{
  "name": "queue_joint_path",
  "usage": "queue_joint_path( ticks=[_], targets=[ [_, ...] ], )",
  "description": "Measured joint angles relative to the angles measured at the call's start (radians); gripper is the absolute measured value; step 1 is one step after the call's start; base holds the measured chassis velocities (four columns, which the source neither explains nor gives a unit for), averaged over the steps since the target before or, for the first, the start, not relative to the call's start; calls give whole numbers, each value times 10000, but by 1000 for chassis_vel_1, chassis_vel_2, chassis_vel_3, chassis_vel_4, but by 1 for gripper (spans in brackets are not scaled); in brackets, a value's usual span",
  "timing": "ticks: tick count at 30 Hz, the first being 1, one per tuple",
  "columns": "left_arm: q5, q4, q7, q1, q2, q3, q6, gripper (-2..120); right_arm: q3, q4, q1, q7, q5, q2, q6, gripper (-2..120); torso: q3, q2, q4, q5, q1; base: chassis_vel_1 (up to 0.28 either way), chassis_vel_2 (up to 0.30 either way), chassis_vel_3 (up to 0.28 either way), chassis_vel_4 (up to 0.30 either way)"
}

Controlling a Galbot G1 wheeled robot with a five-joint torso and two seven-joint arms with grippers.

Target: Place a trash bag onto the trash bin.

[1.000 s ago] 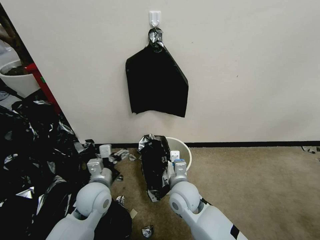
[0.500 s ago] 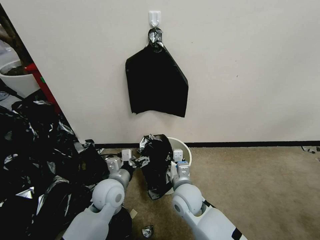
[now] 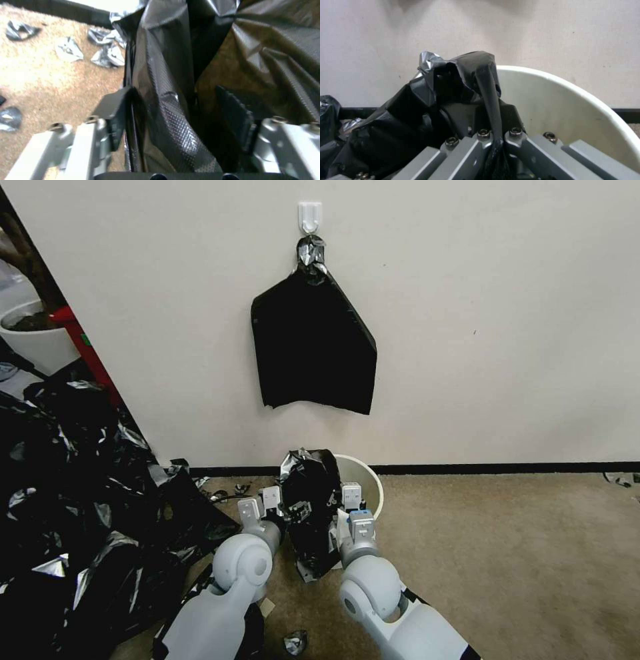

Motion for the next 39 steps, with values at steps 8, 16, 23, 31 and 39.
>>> queue_joint_path(
  ticks=[8,16,23,31,39],
  targets=[
    [0,52,-175,-78,5,-37,513,27,50,-89,5,-177,-579,-77,463,0,0,1,0,1,0,0,0,0,0],
    [1022,-378,1080,317,780,-217,-4,3,553,-190,130,-617,-1355,-301,1077,0,1,0,0,-2,0,0,0,0,0],
    [1851,-899,2212,623,1474,-660,-807,3,979,378,124,-751,-715,-651,1100,0,0,0,0,0,0,0,0,0,0],
    [2359,-953,3399,720,1795,-1177,-2501,3,1449,1212,-314,-546,1727,-1121,582,0,0,0,0,0,0,0,0,0,0],
    [1991,-663,3711,464,1732,-1474,-3784,3,1442,2006,-1129,-439,3874,-1497,187,0,-1,0,-1,0,0,0,0,0,0]
  ],
)
